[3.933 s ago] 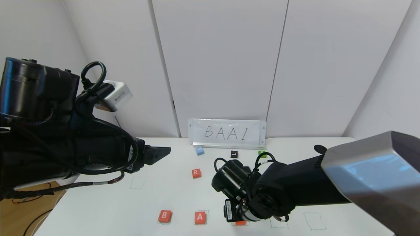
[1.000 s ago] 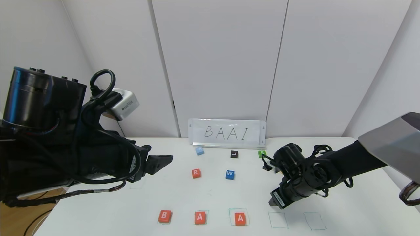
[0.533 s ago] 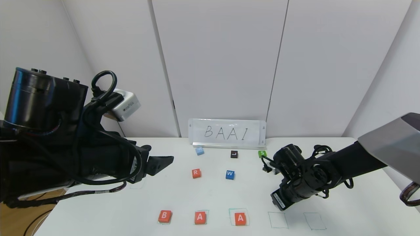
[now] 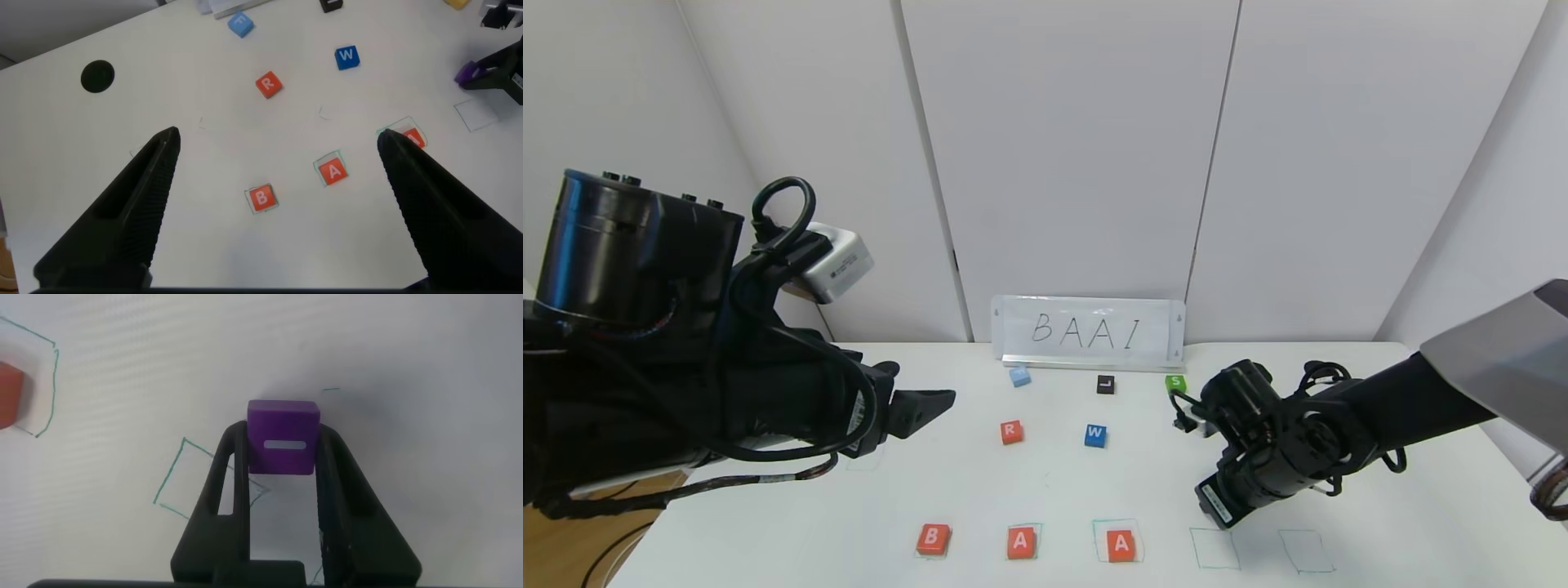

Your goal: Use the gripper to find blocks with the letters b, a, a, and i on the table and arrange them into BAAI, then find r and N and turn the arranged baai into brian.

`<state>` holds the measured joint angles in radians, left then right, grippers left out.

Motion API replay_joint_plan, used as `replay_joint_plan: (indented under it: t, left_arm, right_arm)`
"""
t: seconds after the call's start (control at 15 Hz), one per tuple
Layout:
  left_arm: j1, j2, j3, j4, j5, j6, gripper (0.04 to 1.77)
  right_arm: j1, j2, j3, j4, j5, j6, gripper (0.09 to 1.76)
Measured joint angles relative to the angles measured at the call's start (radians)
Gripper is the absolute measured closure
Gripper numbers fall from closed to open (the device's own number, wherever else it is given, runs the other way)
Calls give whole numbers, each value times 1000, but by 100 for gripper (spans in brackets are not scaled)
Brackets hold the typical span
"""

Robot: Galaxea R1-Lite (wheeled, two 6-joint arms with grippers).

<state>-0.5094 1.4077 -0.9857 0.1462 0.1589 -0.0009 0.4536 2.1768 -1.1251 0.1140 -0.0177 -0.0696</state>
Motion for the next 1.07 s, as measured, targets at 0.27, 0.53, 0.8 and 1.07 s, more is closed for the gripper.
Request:
replay_joint_plan:
  t: [0.27, 0.53, 0.8, 1.07]
  left_arm:
    - [-3, 6, 8, -1, 1, 12, 9]
    - [-2, 4, 10, 0, -19, 12, 9]
    - [-1, 0, 8, -1, -26, 12, 9]
    - [0, -3, 9, 0, -25, 13, 9]
  right_arm:
    - [15, -57, 38, 20, 11, -211, 132]
    - [-9, -79, 61, 27, 121, -432, 132]
    - [-43, -82, 87, 28, 182, -680, 132]
    - [-38, -81, 116, 30, 187, -832, 132]
